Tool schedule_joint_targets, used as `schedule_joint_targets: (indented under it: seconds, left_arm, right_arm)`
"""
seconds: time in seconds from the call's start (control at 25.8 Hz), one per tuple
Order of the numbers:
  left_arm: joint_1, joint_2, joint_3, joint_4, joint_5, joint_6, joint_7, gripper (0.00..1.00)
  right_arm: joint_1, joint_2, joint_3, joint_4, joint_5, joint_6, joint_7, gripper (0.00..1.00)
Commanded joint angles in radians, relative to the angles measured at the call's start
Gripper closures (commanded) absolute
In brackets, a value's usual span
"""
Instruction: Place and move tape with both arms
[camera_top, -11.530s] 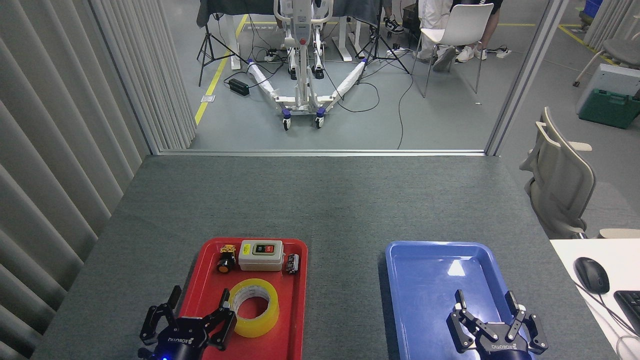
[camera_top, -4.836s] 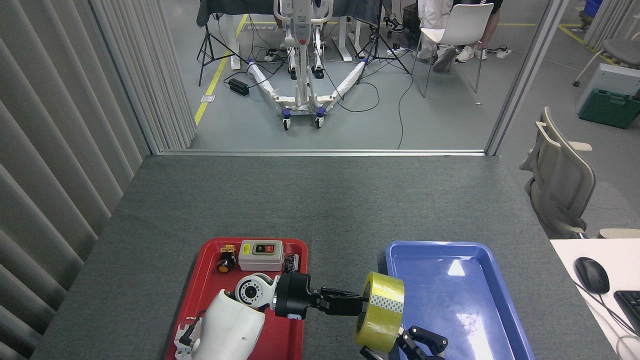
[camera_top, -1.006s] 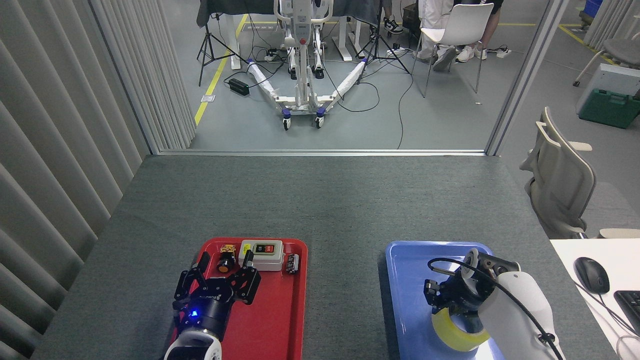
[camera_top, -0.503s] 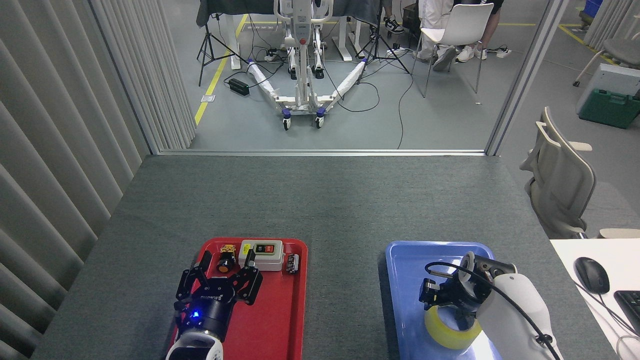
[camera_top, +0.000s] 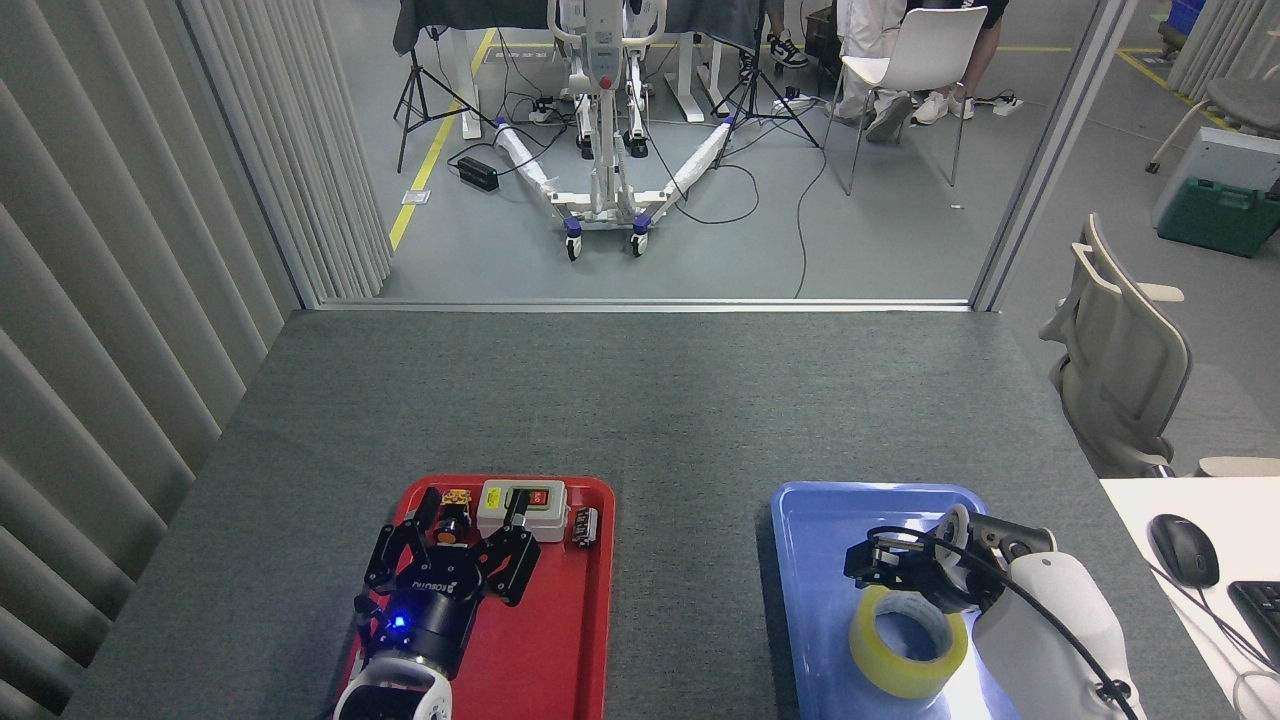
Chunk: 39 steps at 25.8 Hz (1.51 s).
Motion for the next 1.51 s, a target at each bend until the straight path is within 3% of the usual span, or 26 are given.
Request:
schedule_joint_targets:
  seconds: [0.0,0.12,0.23,0.35,0.5,0.62,0.81,0.89,0.97,1.04,1.16,1.47]
  left_arm:
    - [0.002,-0.003,0.004,-0.001,-0.003,-0.020,0.000,0.01]
    - [0.000,0.003,0.005,0.005,-0.003,-0.020,0.000,0.01]
    - [0.000,0.002,0.010,0.005,-0.005,-0.021,0.000,0.01]
    - [0.005,0.003,0.024,0.001,-0.006,-0.024,0.000,0.01]
    - [0.005,0.000,0.028,-0.001,-0.011,-0.024,0.000,0.01]
    - [0.012,0.000,0.060,-0.001,-0.012,-0.032,0.000,0.01]
    - [0.026,0.002,0.108,0.002,-0.078,-0.089,0.000,0.01]
    - [0.028,0.002,0.125,0.018,-0.218,-0.112,-0.001,0.00]
    - [0.035,-0.004,0.183,0.028,-0.446,-0.101,-0.003,0.00]
    - [0.078,-0.056,0.278,0.021,-0.566,-0.092,-0.017,0.00]
    - [0.098,-0.109,0.347,0.021,-0.560,-0.104,-0.029,0.00]
    - [0.100,-0.109,0.343,0.018,-0.491,-0.118,-0.024,0.00]
  right_arm:
    - [0.043,-0.005,-0.017,-0.073,0.003,-0.041,-0.178,0.00]
    - [0.118,-0.006,-0.077,-0.133,0.025,-0.161,-0.385,0.00]
    - [0.192,-0.008,-0.140,-0.152,0.080,-0.282,-0.667,0.00]
    - [0.243,-0.012,-0.158,-0.152,0.135,-0.311,-0.946,0.00]
    - [0.321,0.020,-0.210,-0.150,0.261,-0.314,-1.248,0.00]
    - [0.358,0.043,-0.212,-0.152,0.304,-0.314,-1.294,0.00]
    - [0.364,0.046,-0.216,-0.152,0.308,-0.314,-1.294,0.00]
    - [0.364,0.047,-0.218,-0.152,0.307,-0.313,-1.294,0.00]
    - [0.365,0.057,-0.221,-0.152,0.308,-0.313,-1.294,0.00]
    - [0.368,0.075,-0.219,-0.152,0.301,-0.314,-1.296,0.00]
    - [0.384,0.095,-0.215,-0.152,0.284,-0.331,-1.294,0.00]
    - [0.394,0.109,-0.201,-0.167,0.195,-0.389,-1.293,0.00]
